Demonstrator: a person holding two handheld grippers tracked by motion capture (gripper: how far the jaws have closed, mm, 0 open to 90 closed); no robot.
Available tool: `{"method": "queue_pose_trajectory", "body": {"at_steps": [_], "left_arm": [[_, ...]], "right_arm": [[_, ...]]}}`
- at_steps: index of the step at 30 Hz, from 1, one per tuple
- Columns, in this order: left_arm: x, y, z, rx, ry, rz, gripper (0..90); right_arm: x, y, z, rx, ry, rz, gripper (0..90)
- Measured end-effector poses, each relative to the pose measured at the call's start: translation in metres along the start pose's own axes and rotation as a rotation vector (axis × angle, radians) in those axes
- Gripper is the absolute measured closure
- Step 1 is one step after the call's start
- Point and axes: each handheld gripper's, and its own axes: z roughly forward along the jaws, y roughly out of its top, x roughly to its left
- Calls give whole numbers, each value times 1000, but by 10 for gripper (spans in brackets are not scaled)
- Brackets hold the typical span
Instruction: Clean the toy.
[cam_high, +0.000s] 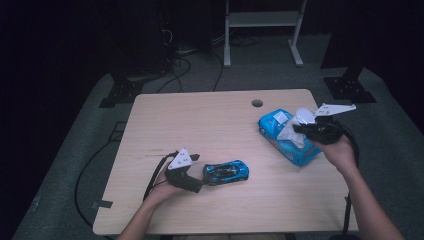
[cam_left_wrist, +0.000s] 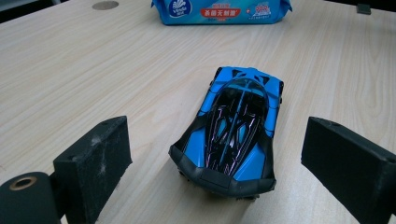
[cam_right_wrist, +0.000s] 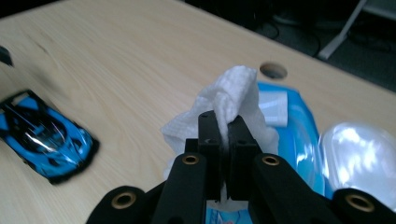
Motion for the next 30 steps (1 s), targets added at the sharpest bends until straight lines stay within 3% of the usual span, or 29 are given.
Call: {"method": "queue_pose_trajectory", "body": {"at_steps": [3,4,7,8,16,18,22,23,24,25,28,29,30], "left_arm": [[1,0,0,4,-2,5,76],[0,-1,1,7,-4,4,76],[-1,-1,1,7,-10,10,76],[-1,-1,1,9,-13,14,76],[-5,-2,6,40,-35,59,75],[-8,-3,8,52,-37,69,75],[-9,-4,8,77,-30,90,75],[-10,-4,9,83,-20,96,76],[-10,-4,10,91,-6,110,76],[-11,-3,11,94,1,114,75],[-11,-2,17,98,-6,103,76],[-11,-2,20,102,-24,106,76],[-11,-2,22,100,-29,109,76]], "right_arm": [[9,14,-10,-55,27,-24,860],[20,23,-15,-83,50,-45,860],[40,34,-15,-103,100,-96,860],[40,34,-15,-103,100,-96,860],[97,41,1,-104,300,-184,859],[115,37,7,-92,375,-202,859],[131,33,16,-67,430,-224,859],[140,30,24,-38,458,-240,858],[140,30,24,-38,458,-240,858],[149,27,36,31,484,-273,858],[152,22,48,73,509,-273,855],[152,16,59,108,480,-280,848],[152,16,59,108,480,-280,848]]}}
